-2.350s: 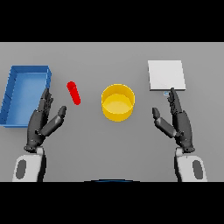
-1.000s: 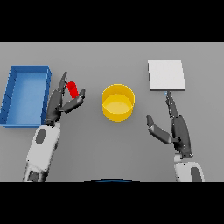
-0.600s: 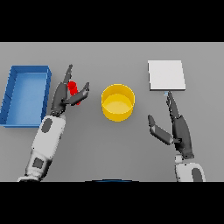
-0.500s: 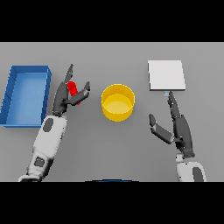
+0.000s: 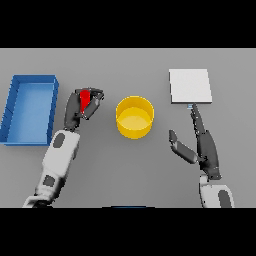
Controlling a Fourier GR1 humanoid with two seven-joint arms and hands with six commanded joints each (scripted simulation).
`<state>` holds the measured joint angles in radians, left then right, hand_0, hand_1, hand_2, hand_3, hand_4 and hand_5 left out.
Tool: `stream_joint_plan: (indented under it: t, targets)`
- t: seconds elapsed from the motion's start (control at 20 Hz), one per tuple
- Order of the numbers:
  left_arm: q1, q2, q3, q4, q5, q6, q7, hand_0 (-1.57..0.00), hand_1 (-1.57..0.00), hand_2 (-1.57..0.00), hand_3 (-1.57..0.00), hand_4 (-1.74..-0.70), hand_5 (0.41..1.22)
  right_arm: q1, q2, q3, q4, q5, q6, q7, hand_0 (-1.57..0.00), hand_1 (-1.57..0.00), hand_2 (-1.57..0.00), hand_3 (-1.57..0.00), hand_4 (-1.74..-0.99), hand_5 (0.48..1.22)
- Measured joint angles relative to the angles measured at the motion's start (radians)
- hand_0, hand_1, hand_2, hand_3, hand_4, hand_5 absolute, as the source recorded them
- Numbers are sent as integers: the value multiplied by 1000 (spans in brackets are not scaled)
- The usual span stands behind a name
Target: Pick up the red beaker and tilt it to pour out 1 green nut into yellow bowl. Pick up the yellow bowl and place it on the metallic measuring scale.
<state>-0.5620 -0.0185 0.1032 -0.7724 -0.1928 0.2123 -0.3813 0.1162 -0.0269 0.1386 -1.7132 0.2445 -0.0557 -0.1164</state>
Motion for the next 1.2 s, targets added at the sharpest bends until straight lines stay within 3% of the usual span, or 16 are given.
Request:
stream_joint_plan:
  t: [0.35,0.4,0.55,0.7,0.9,1.1,1.2]
  targets:
    - [-9,39,-53,-119,-30,3,69,-1536,-1537,-1537,-1522,-1723,1127,5,-4,14,12,57,-31,-23,1,1,1,1,-1116,656]
    - [-10,50,-76,-140,-49,-6,80,-1543,-1544,-1544,-1532,-1726,1130,-3,-2,16,6,63,-34,-5,1,1,1,1,-1108,656]
    - [-25,123,-175,-211,-163,-25,172,-1557,-1557,-1557,-1551,-1734,1139,5,-12,15,8,70,-32,-17,1,1,1,1,-1095,660]
    - [-51,176,-279,-252,-283,-65,250,-1559,-1560,-1560,-1555,-1735,1127,17,-10,19,-7,66,-28,-18,1,1,1,1,-1092,667]
    - [-35,193,-324,-296,-337,-100,286,-1562,-1562,-1562,-1558,-1736,1144,13,-3,26,0,78,-33,-3,1,1,1,1,-1096,666]
    - [-138,242,-439,-280,-495,-179,365,-1567,-1567,-1567,-1566,-1739,1166,10,-8,24,0,61,-15,-14,1,1,1,1,-1062,690]
    - [-192,260,-514,-261,-580,-233,365,-1569,-1569,-1569,-1568,-1740,1186,1,-13,24,-3,69,-17,-19,1,1,1,1,-1054,691]
